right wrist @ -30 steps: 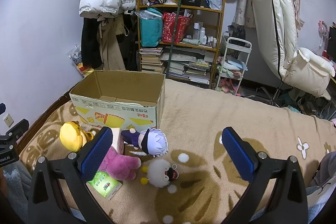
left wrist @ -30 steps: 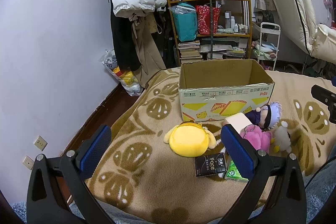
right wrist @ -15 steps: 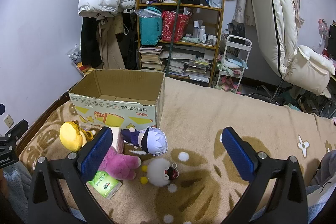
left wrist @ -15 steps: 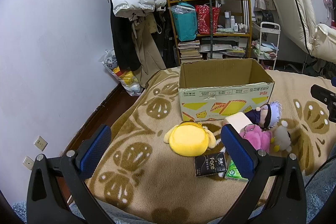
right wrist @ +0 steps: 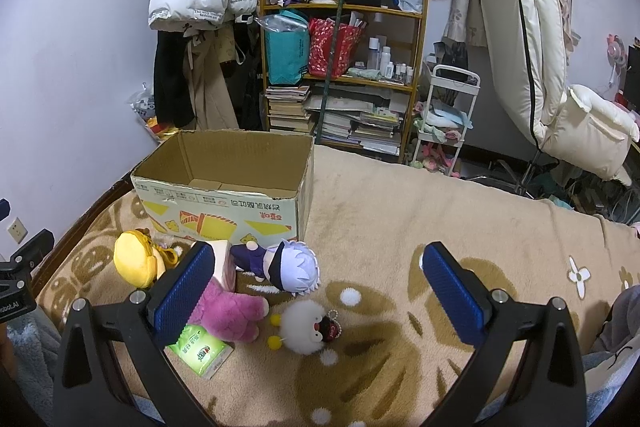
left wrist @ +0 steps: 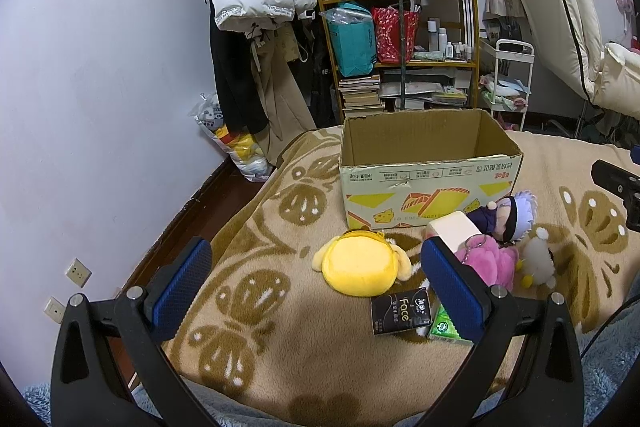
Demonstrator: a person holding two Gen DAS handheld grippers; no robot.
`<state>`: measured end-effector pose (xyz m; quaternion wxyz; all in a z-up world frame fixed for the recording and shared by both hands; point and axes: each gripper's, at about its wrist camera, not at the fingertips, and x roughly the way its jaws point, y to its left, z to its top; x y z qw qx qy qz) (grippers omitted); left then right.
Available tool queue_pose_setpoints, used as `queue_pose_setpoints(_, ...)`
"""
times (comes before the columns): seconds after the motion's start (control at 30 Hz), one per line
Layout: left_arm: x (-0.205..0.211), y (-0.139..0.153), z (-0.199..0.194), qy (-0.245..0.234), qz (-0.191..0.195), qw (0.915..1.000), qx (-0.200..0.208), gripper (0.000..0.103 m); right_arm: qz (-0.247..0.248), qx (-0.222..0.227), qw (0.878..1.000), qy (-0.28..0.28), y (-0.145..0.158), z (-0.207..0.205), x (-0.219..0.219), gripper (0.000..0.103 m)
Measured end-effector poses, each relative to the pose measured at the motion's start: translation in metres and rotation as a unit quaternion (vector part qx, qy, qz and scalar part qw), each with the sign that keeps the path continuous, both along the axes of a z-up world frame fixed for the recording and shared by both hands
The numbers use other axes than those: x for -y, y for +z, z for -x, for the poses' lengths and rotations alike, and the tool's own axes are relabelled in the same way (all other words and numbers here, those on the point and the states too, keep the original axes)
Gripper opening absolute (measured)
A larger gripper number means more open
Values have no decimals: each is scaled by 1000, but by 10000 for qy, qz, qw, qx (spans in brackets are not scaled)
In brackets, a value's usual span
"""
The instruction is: Organize soft objects
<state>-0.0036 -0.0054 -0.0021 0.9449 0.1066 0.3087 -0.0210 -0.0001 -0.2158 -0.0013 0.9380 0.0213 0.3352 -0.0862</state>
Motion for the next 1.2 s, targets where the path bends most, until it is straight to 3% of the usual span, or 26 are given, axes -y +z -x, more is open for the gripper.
queue_pose_setpoints(1.2, 1, -5, -2, -10, -36, 10000, -83, 102, -36, -84, 10000, -2, -5, 1, 0, 103)
